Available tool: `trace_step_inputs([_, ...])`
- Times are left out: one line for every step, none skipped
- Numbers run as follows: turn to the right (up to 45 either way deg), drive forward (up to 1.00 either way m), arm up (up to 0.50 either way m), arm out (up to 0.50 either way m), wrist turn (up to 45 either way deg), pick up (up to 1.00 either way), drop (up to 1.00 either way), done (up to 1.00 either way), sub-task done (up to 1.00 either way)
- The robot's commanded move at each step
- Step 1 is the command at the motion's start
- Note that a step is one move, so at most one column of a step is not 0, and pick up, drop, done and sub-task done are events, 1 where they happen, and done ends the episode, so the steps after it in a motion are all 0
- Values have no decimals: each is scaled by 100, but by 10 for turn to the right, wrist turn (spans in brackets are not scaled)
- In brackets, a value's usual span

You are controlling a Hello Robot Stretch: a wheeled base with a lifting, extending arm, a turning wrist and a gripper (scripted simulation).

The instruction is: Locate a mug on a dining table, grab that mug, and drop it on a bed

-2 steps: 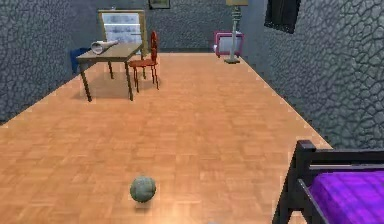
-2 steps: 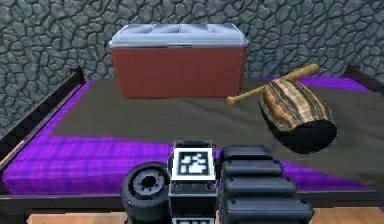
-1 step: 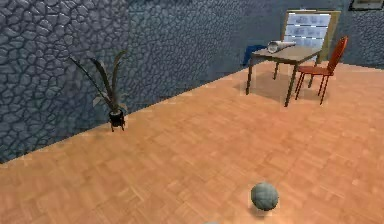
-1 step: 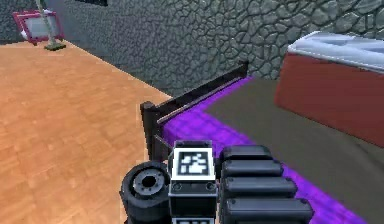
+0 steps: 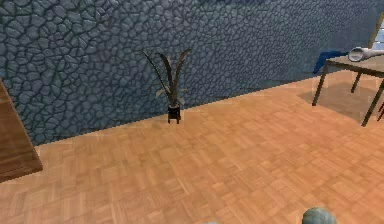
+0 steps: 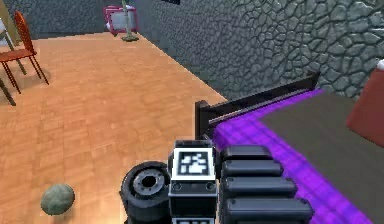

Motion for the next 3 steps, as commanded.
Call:
trace_step_inputs([-30, 0, 0, 0, 0, 0, 0, 0, 0])
trace_step_inputs([450, 0, 0, 0, 0, 0, 0, 0, 0])
trace_step_inputs([450, 0, 0, 0, 0, 0, 0, 0, 0])
